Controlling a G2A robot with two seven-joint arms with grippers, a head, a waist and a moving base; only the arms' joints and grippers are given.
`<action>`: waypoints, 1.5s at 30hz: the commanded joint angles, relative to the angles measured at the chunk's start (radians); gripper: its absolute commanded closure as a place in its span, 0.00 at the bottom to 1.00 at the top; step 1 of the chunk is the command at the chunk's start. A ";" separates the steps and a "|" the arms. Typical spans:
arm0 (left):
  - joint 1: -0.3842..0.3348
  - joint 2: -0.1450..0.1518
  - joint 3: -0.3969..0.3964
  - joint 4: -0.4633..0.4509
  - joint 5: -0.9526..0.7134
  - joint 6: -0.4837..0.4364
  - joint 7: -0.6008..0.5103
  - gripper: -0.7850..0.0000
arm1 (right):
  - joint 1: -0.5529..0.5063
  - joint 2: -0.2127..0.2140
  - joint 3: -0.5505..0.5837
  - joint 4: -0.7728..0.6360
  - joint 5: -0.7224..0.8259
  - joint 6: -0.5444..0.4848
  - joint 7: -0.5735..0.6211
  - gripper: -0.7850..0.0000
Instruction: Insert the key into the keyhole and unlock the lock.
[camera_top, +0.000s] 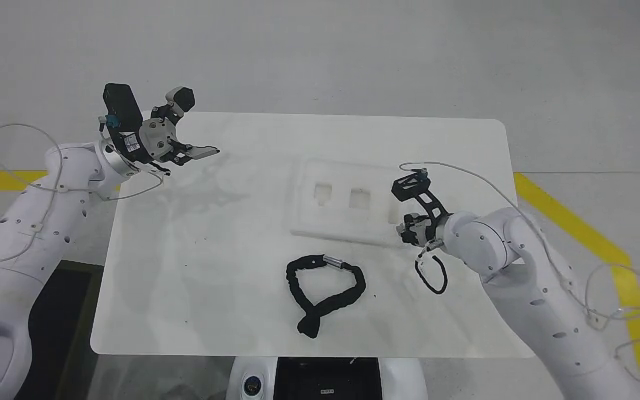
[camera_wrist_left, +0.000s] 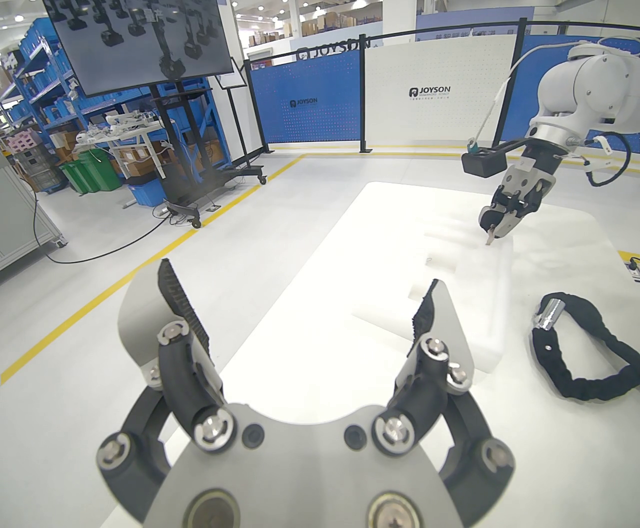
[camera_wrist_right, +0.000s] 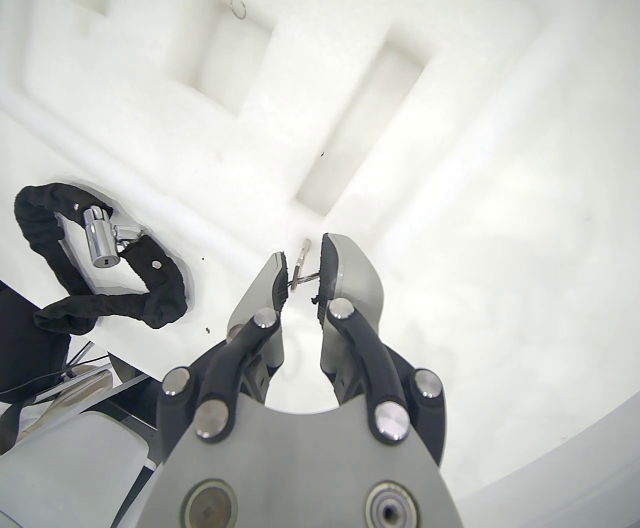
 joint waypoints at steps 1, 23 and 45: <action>0.000 0.000 0.000 0.000 0.000 0.000 0.000 0.00 | 0.003 0.000 -0.001 0.000 -0.009 0.003 0.004 1.00; 0.000 0.000 0.000 0.000 0.000 0.000 0.000 0.00 | 0.024 -0.002 0.010 -0.056 -0.067 0.028 0.061 1.00; 0.000 0.000 0.000 0.000 0.000 0.000 0.000 0.00 | 0.116 -0.020 -0.048 -0.037 -0.233 0.080 0.161 1.00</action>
